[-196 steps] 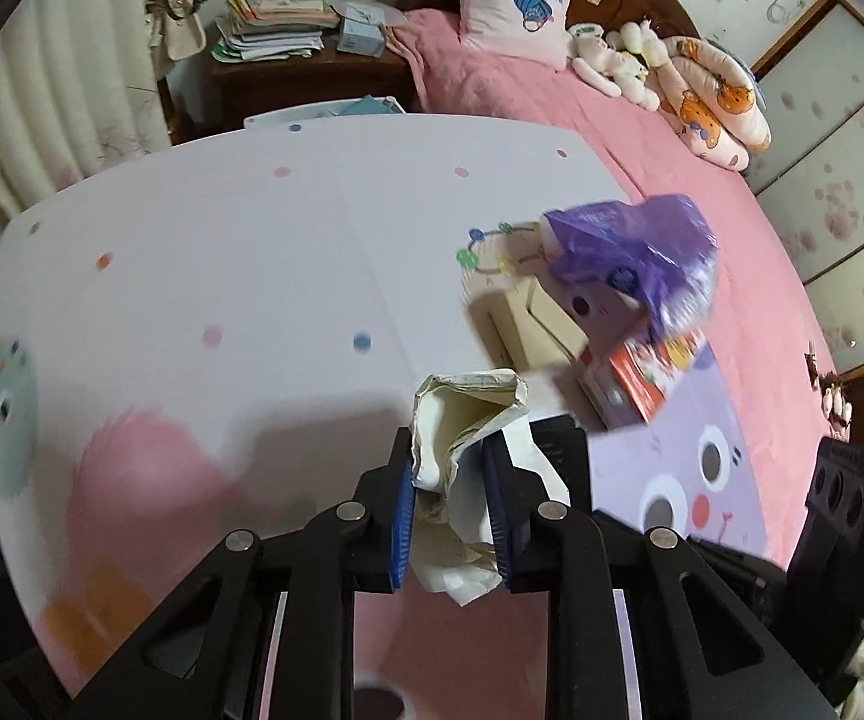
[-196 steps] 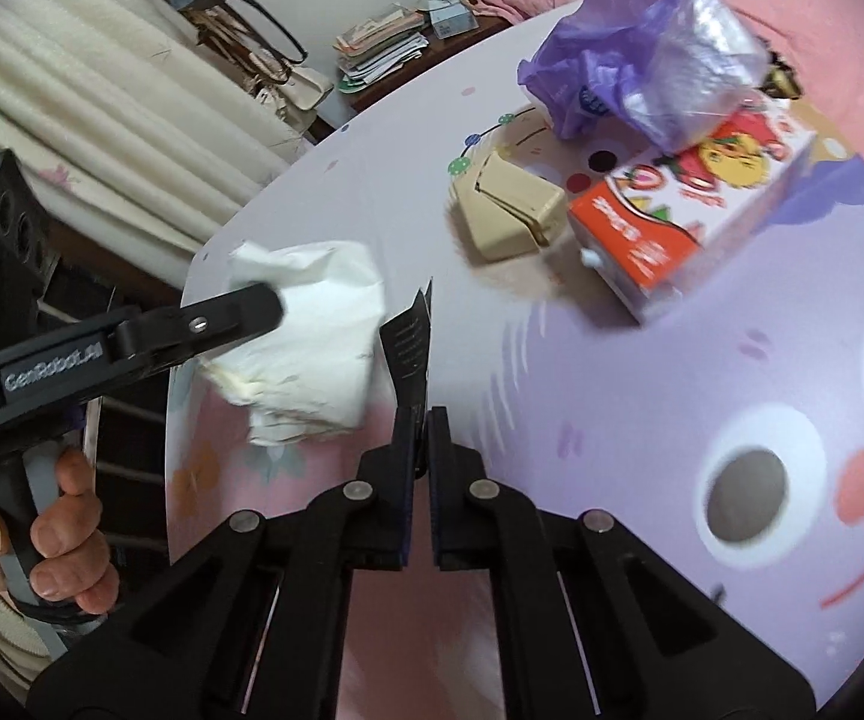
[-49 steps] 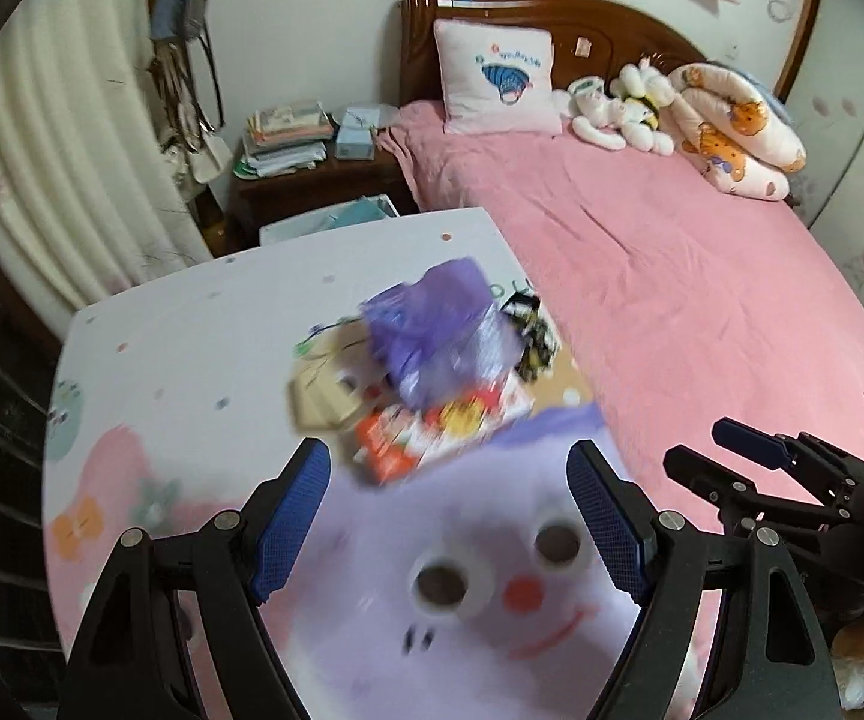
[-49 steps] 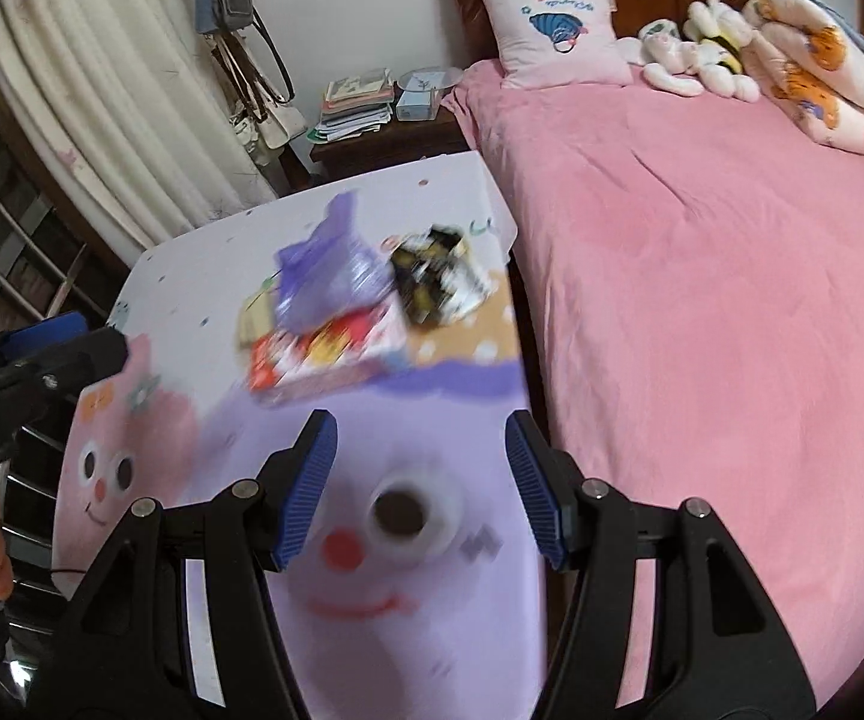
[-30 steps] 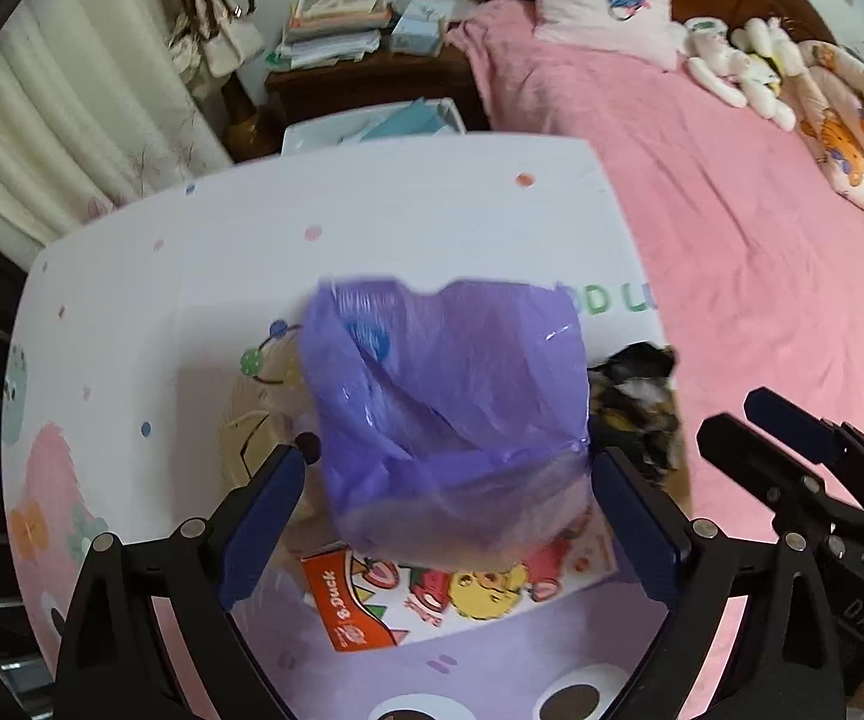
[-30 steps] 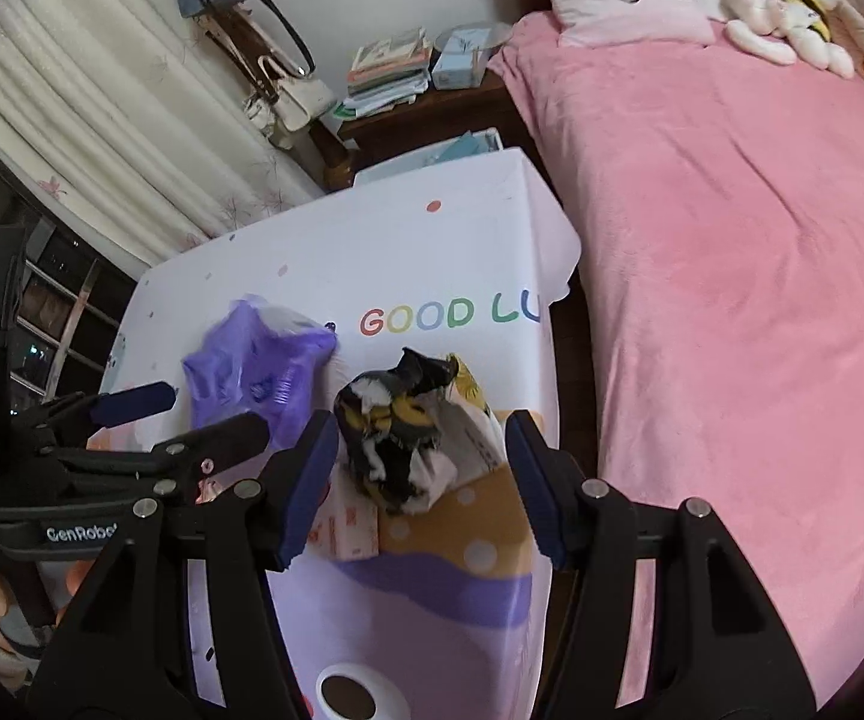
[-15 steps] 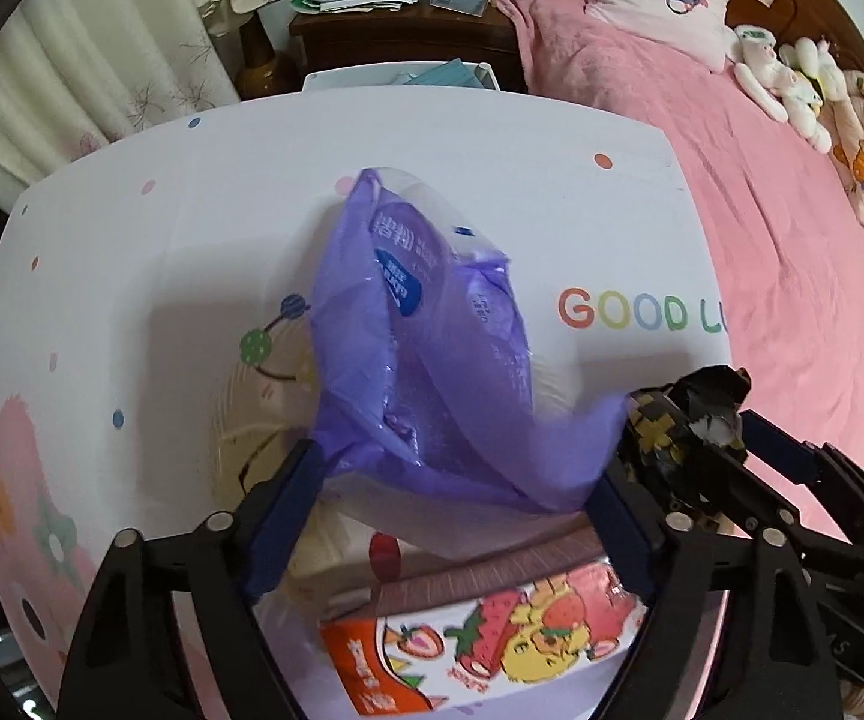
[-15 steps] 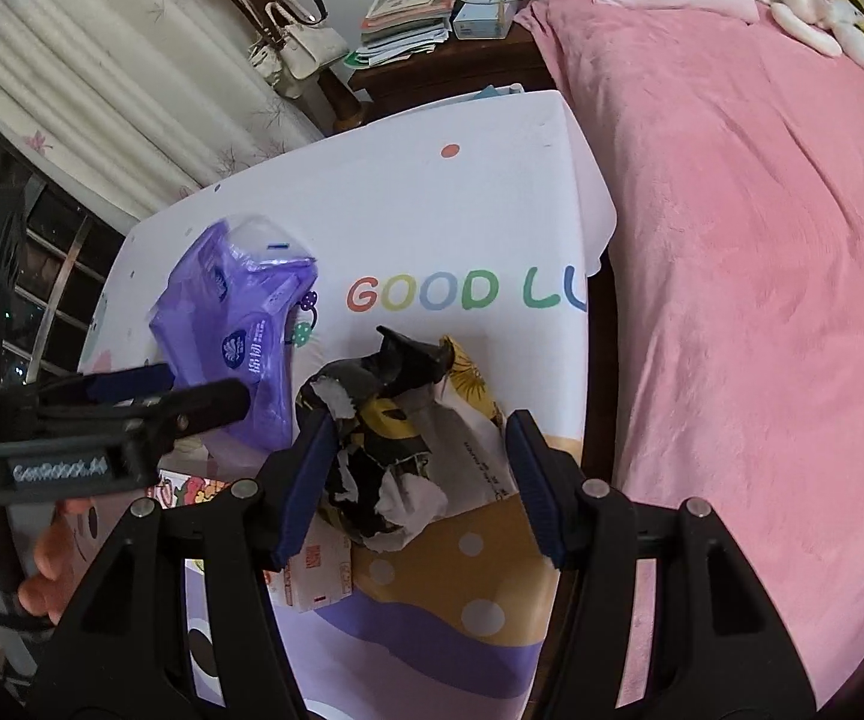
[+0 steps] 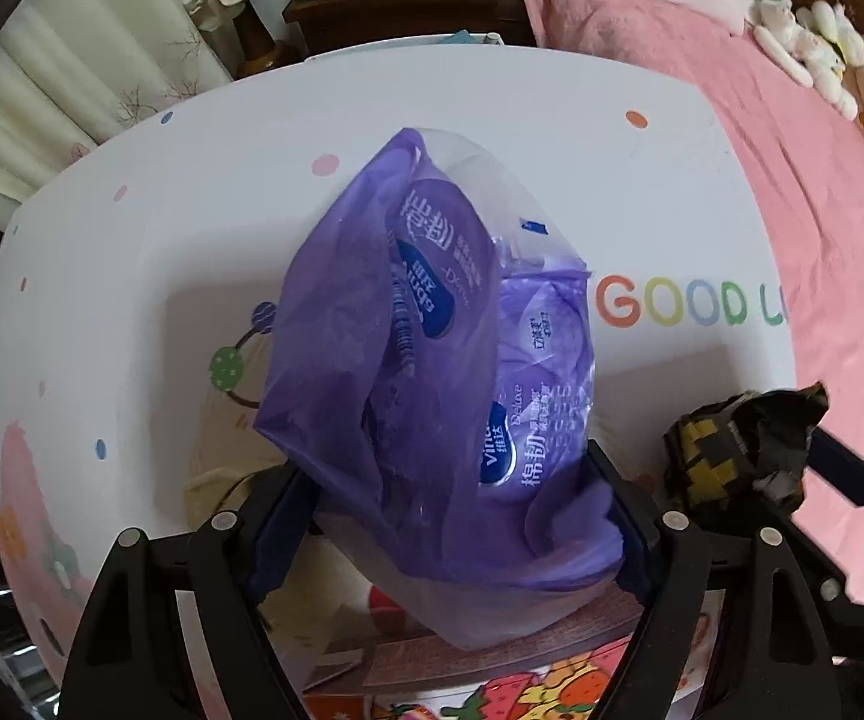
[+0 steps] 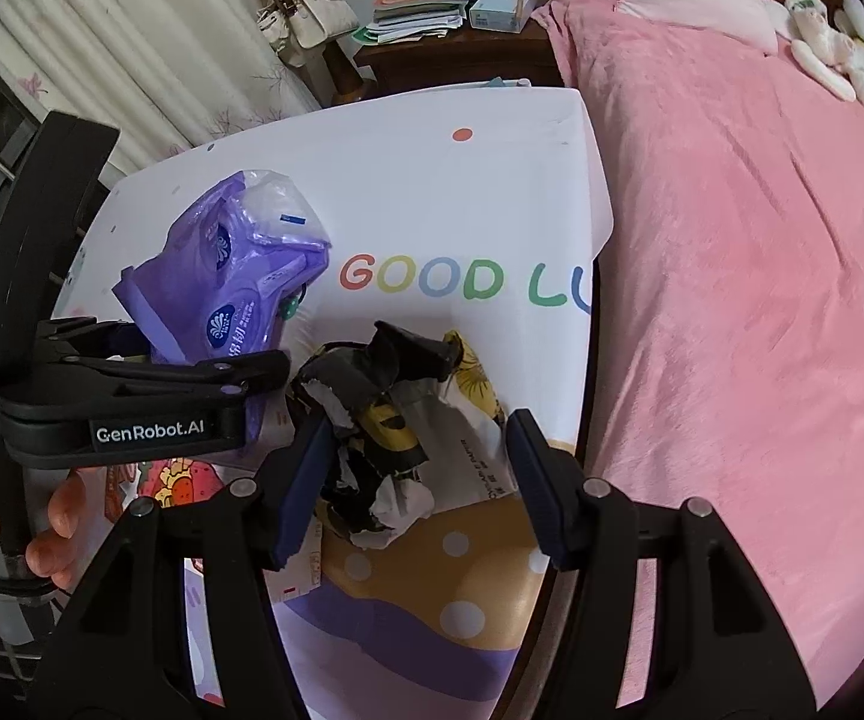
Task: Collect trash
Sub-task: 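Grasp the purple plastic bag with the left tool while the right tool grasps the black-gold wrapper, then carry the purple bag and black-gold wrapper down over the bin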
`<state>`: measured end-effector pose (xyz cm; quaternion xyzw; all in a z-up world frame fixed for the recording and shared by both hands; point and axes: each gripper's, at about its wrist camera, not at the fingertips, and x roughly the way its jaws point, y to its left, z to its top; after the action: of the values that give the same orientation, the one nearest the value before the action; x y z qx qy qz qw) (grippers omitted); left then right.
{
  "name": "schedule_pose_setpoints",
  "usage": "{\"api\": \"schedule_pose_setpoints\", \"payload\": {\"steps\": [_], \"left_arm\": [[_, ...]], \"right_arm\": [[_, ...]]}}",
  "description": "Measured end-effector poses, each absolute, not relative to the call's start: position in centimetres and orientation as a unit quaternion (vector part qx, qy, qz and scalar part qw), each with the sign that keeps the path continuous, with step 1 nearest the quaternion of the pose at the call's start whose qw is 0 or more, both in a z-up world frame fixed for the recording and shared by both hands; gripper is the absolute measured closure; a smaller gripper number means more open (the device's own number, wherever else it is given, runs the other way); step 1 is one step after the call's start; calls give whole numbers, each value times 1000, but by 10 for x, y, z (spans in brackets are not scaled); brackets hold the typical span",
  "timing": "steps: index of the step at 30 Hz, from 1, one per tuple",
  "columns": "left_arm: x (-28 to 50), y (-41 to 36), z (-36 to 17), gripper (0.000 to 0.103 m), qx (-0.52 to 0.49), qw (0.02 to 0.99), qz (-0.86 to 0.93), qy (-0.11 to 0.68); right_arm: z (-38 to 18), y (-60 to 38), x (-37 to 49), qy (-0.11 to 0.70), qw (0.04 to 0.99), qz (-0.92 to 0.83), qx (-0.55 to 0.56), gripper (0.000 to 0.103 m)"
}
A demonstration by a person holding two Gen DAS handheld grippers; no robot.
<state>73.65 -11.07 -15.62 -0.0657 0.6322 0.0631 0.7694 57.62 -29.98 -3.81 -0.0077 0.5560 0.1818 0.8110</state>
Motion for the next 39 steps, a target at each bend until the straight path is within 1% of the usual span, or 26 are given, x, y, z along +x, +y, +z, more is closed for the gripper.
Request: {"api": "schedule_pose_setpoints", "payload": {"steps": [2, 3, 4, 5, 6, 10, 13, 14, 17, 21, 26, 32, 35, 39], "left_arm": [[739, -115, -154, 31, -63, 774, 60, 627], [739, -117, -152, 42, -58, 778, 54, 623], [739, -120, -150, 58, -54, 781, 50, 620], [740, -121, -147, 65, -51, 782, 44, 619], [740, -124, -145, 77, -49, 782, 40, 620], [736, -130, -138, 87, -45, 790, 41, 610], [721, -128, -121, 89, -45, 803, 43, 593], [718, -127, -114, 89, -45, 808, 44, 586], [707, -121, -87, 89, -41, 823, 45, 565], [681, -112, -45, 89, -47, 842, 39, 537], [628, -103, -7, 89, -59, 854, 22, 516], [520, -75, 27, 89, -79, 859, 0, 506], [446, -54, 37, 89, -84, 862, -12, 500], [366, -30, 44, 89, -79, 865, -28, 494]], "right_arm": [[-37, -299, 574, 554, 813, 179, -11, 49], [-37, -300, 574, 553, 814, 177, -12, 51], [-36, -299, 573, 552, 815, 176, -11, 52], [-35, -300, 573, 552, 815, 174, -11, 63], [-36, -300, 574, 554, 815, 168, -17, 76], [-34, -302, 572, 547, 821, 161, -10, 80], [-26, -305, 570, 546, 822, 160, 10, 94], [-23, -305, 569, 543, 825, 157, 14, 95], [-11, -304, 562, 530, 834, 155, 20, 95], [20, -299, 543, 500, 851, 160, 30, 95], [66, -288, 500, 460, 868, 179, 51, 95], [108, -261, 421, 428, 881, 196, 53, 95], [121, -242, 369, 418, 885, 198, 51, 95], [131, -210, 289, 405, 894, 187, 34, 95]]}}
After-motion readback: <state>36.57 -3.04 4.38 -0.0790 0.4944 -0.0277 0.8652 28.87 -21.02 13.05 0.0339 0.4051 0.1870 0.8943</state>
